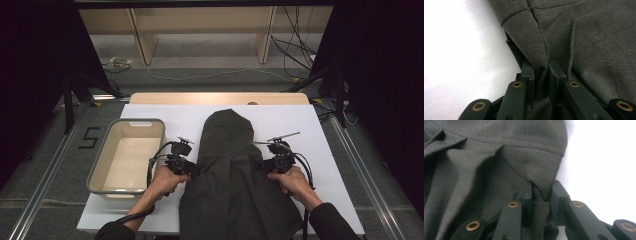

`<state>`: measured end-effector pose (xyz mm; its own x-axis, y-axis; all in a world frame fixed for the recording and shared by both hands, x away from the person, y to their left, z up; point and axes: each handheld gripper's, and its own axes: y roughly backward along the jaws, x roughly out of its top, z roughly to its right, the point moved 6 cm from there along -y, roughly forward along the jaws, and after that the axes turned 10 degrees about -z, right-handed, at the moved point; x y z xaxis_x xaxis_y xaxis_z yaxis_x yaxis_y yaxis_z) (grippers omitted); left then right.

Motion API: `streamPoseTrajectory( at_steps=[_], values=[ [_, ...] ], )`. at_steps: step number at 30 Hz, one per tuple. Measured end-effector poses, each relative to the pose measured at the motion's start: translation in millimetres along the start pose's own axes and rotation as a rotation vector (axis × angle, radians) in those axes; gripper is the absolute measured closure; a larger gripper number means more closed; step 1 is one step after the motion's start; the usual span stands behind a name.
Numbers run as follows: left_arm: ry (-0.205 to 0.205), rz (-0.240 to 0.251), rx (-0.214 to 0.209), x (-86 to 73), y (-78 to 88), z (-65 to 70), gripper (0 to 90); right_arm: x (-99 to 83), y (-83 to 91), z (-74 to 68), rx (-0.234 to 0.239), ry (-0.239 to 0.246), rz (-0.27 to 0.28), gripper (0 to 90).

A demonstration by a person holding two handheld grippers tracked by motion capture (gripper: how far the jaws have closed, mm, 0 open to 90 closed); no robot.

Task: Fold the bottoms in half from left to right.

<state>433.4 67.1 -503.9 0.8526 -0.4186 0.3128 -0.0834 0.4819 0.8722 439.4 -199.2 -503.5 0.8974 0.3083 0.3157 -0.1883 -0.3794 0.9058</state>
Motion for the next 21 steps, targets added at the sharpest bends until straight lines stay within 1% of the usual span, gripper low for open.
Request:
streamPoseTrajectory(
  at_steps=[3,5,6,7,9,11,12,13,14,15,17,19,20,21],
  values=[
    [0.01,-0.005,0.005,-1.2,-3.3,-2.1,77.1,-4.3,-4.7,-1.6,-0.022,0.012,-0.027,74.0],
    [0.018,-0.004,-0.002,-1.4,-3.7,-3.0,76.4,-8.9,-6.6,-1.3,-0.022,0.023,-0.039,73.8],
    [0.023,-0.002,-0.003,-1.1,-3.8,-2.7,76.1,-10.1,-5.8,-0.5,-0.015,0.02,-0.044,73.7],
    [0.018,-0.005,0.0,-1.2,-3.8,-3.0,75.7,-10.4,-5.0,0.3,-0.006,0.013,-0.047,73.6],
    [0.021,-0.007,0.002,-1.0,-4.8,-2.8,74.6,-10.1,-5.6,0.6,-0.005,0.012,-0.05,73.5],
    [0.027,-0.008,0.003,-0.6,-4.6,-3.2,71.8,-9.1,-5.8,0.1,-0.012,0.025,-0.046,72.2],
    [0.029,-0.003,0.006,0.2,-3.8,-3.3,69.5,-8.5,-4.9,0.1,-0.013,0.027,-0.044,69.7],
    [0.033,0.001,0.016,1.5,-1.3,-3.9,65.8,-7.3,-3.4,0.5,-0.016,0.031,-0.035,64.6],
    [0.043,0.01,0.023,2.7,0.5,-4.2,59.9,-5.4,-0.4,1.4,-0.024,0.041,-0.013,58.4],
    [0.06,0.027,0.029,4.8,3.0,-4.1,55.4,-4.3,1.5,2.2,-0.027,0.048,-0.003,54.0],
    [0.066,0.048,0.044,8.4,10.3,-4.7,47.0,-0.8,7.5,2.7,-0.039,0.064,0.04,46.5],
    [0.079,0.078,0.045,12.9,17.9,-3.7,42.4,2.8,14.8,2.2,-0.044,0.091,0.088,42.8],
    [0.082,0.094,0.045,15.0,21.8,-3.4,41.1,4.3,19.3,1.4,-0.04,0.094,0.112,43.2],
    [0.076,0.108,0.045,16.9,25.3,-3.2,40.6,6.4,23.7,0.6,-0.046,0.098,0.143,44.5]
  ],
)
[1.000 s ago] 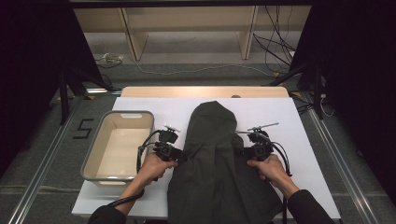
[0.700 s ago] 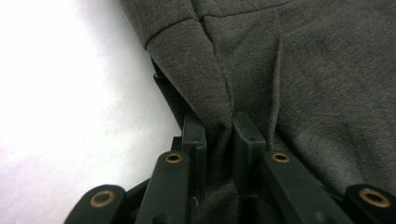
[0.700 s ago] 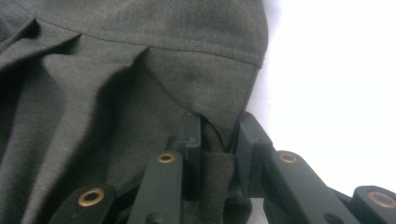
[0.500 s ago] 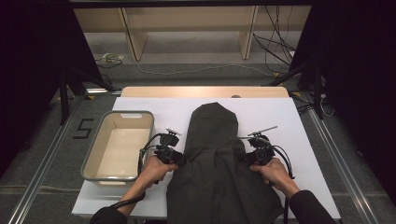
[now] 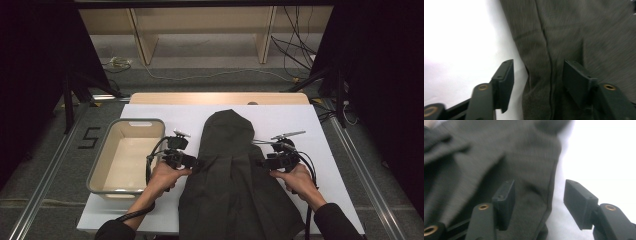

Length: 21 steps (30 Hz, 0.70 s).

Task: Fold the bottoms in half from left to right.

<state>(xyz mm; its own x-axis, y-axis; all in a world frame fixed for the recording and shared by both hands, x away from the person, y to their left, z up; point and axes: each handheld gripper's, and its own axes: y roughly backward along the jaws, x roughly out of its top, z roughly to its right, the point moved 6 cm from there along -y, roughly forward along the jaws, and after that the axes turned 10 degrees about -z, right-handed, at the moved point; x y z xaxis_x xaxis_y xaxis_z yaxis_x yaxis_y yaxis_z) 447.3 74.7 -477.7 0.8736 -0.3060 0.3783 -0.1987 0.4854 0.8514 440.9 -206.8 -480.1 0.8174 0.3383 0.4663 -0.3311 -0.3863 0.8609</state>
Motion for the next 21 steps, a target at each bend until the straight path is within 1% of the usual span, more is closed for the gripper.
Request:
streamPoseTrajectory(
  at_steps=[3,5,6,8,9,10,12,13,14,15,17,19,21],
  values=[
    [-0.004,0.03,-0.006,5.1,5.7,2.1,40.1,11.8,9.6,-2.9,-0.041,0.039,0.081,52.3],
    [-0.004,0.037,-0.011,6.9,6.7,3.5,40.1,22.7,10.2,-6.9,-0.039,0.058,0.113,58.7],
    [-0.008,0.037,-0.009,7.1,6.7,3.9,40.1,28.3,8.1,-8.9,-0.037,0.063,0.118,61.1],
    [-0.023,0.04,-0.015,6.9,6.7,5.2,42.2,38.0,0.9,-12.7,-0.039,0.091,0.114,68.5],
    [-0.032,0.04,-0.022,6.7,6.8,6.0,45.4,41.8,-3.2,-13.9,-0.03,0.1,0.109,72.0],
    [-0.034,0.041,-0.029,6.5,6.8,7.3,48.3,45.6,-8.0,-14.6,-0.018,0.096,0.103,77.2],
    [-0.046,0.04,-0.037,7.0,7.3,9.1,50.8,50.6,-18.9,-15.0,0.004,0.09,0.074,83.7],
    [-0.05,0.043,-0.037,7.5,7.9,9.6,50.8,51.5,-24.8,-13.8,-0.009,0.093,0.051,86.6],
    [-0.049,0.044,-0.04,8.1,8.9,10.2,50.5,51.3,-30.4,-11.6,-0.035,0.094,0.028,89.2],
    [-0.046,0.048,-0.042,8.5,9.4,10.7,49.6,49.5,-36.8,-7.5,-0.059,0.085,-0.003,90.0],
    [-0.048,0.047,-0.042,9.1,11.1,10.4,46.9,45.5,-44.1,-0.6,-0.074,0.067,-0.04,90.0],
    [-0.037,0.052,-0.042,9.7,11.9,9.8,44.0,41.5,-49.4,4.4,-0.061,0.046,-0.072,90.0],
    [-0.037,0.046,-0.038,9.8,12.3,8.3,41.7,40.0,-52.3,6.5,-0.06,0.042,-0.081,90.0]
  ],
)
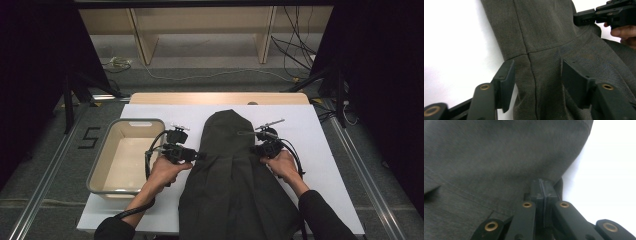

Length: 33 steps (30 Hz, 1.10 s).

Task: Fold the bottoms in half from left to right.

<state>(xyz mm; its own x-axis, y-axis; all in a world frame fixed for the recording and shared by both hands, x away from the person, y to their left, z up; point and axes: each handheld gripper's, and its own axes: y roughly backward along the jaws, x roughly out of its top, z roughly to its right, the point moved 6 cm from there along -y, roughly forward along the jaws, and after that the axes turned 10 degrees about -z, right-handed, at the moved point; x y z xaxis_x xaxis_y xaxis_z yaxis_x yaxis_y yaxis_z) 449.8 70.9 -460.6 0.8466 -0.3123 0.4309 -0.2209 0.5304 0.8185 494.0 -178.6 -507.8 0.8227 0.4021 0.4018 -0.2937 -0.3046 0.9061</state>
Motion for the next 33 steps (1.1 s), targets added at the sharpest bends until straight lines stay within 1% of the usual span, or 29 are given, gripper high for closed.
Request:
streamPoseTrajectory(
  at_steps=[4,5,6,8,10,12,14,15,17,20,25,27,30,33],
  values=[
    [0.013,-0.002,0.004,-0.4,-0.8,-2.2,39.7,-2.8,-7.0,-0.7,-0.018,0.008,-0.03,90.0],
    [0.016,-0.001,0.005,-0.2,-0.9,-2.6,38.9,-3.7,-8.3,-0.4,-0.02,0.01,-0.032,90.0],
    [0.017,-0.001,0.007,0.0,-0.7,-3.4,38.2,-3.2,-7.5,-0.3,-0.016,0.008,-0.026,87.7],
    [0.024,0.007,0.008,1.3,-0.7,-4.4,37.1,-0.5,-1.5,0.6,-0.004,0.003,-0.001,78.8],
    [0.028,0.014,0.007,2.4,-0.9,-4.6,32.9,3.5,8.0,4.0,0.02,-0.015,0.053,70.6],
    [0.025,0.014,-0.004,3.5,-2.0,-4.7,29.5,6.4,15.7,6.9,0.039,-0.033,0.099,60.3],
    [0.029,0.017,-0.001,5.2,-3.7,-4.8,27.2,8.5,23.0,11.4,0.033,-0.048,0.141,51.4],
    [0.035,0.022,-0.002,6.4,-4.6,-4.7,26.1,9.0,25.7,13.5,0.031,-0.054,0.157,48.4],
    [0.029,0.029,-0.008,8.8,-5.3,-5.6,25.7,8.9,28.7,16.7,0.037,-0.066,0.169,43.2],
    [0.043,0.053,-0.007,12.7,-6.7,-6.8,25.3,8.3,29.9,20.2,0.044,-0.085,0.173,37.4],
    [0.042,0.067,0.021,19.5,-11.0,-10.1,24.3,8.2,31.6,19.4,0.06,-0.085,0.183,31.5],
    [0.051,0.068,0.016,20.1,-12.8,-10.8,24.3,7.8,31.6,17.7,0.064,-0.076,0.181,31.1],
    [0.047,0.055,0.024,20.0,-15.4,-12.2,23.7,8.0,31.6,16.3,0.061,-0.063,0.182,31.0],
    [0.059,0.065,0.024,23.9,-15.3,-15.3,23.6,8.3,30.6,15.4,0.059,-0.061,0.18,30.9]
  ],
)
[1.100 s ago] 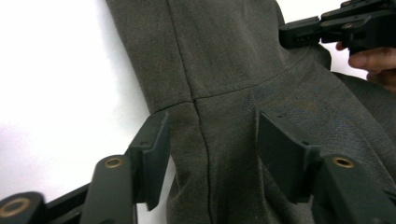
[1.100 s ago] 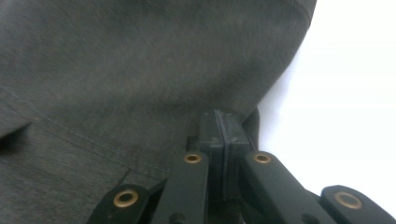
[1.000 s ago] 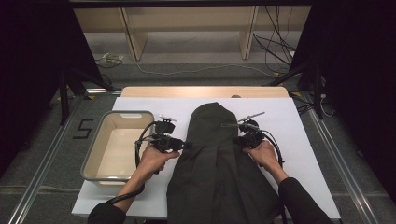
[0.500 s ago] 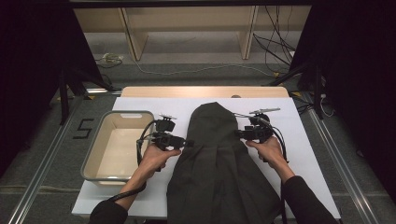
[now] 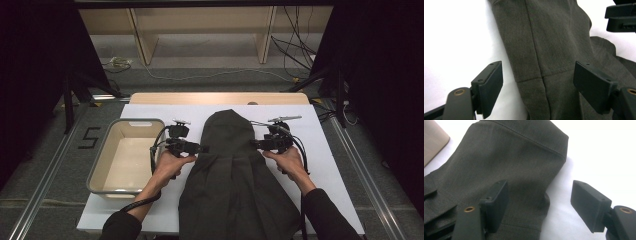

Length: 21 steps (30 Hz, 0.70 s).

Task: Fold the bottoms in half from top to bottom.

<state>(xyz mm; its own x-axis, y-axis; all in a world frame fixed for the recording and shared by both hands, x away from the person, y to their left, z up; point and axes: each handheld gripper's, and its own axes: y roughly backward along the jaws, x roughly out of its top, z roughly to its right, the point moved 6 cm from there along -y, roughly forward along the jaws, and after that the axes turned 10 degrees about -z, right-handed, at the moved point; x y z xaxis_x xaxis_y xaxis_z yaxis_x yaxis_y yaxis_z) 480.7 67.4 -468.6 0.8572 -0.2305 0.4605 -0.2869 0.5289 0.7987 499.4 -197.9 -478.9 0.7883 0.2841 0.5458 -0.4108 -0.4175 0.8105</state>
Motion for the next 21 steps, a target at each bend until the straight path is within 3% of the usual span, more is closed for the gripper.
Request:
streamPoseTrajectory(
  at_steps=[10,21],
  values=[
    [0.033,-0.006,0.0,21.5,-12.9,-4.6,23.7,0.3,-6.6,-1.3,0.001,0.017,-0.015,30.2],
    [0.06,-0.048,0.006,42.3,-38.1,-14.0,23.9,-1.2,2.9,6.9,0.011,0.003,0.008,28.6]
  ],
)
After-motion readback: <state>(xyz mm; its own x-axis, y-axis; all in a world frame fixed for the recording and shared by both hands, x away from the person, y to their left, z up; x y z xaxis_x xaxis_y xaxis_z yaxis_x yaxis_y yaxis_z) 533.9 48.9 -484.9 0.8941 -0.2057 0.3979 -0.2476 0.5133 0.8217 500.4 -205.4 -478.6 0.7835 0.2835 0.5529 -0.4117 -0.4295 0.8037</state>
